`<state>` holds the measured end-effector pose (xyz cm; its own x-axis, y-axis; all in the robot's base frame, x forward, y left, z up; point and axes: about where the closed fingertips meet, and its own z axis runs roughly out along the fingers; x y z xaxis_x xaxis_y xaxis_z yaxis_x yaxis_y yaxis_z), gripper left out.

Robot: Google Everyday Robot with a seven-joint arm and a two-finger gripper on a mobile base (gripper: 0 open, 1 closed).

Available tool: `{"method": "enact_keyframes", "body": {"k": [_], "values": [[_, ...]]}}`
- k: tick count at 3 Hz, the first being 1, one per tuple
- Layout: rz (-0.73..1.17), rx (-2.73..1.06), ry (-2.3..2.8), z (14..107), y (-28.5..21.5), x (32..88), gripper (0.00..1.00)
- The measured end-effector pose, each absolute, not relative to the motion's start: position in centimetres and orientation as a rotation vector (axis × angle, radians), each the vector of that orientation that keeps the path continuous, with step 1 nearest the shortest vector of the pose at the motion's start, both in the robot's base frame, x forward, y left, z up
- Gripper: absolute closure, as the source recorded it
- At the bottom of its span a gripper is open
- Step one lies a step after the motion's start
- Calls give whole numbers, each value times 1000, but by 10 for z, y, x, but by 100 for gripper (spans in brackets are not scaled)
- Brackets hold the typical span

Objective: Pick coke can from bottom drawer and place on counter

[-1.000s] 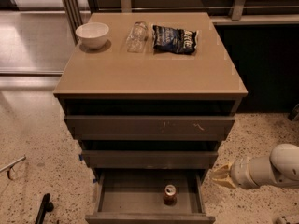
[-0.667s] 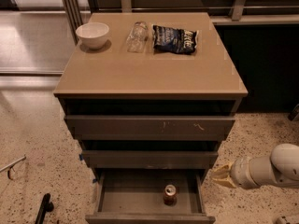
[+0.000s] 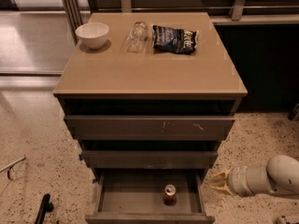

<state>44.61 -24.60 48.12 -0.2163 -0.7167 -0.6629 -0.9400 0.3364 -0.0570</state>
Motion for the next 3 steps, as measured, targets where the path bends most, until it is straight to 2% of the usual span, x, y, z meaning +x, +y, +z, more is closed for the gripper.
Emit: {"method": "enact_keyframes", "body": {"k": [2,3], "values": [[698,-1462,1906,347,-214,447,100],[698,-1462,1906,347,-214,447,100]]}}
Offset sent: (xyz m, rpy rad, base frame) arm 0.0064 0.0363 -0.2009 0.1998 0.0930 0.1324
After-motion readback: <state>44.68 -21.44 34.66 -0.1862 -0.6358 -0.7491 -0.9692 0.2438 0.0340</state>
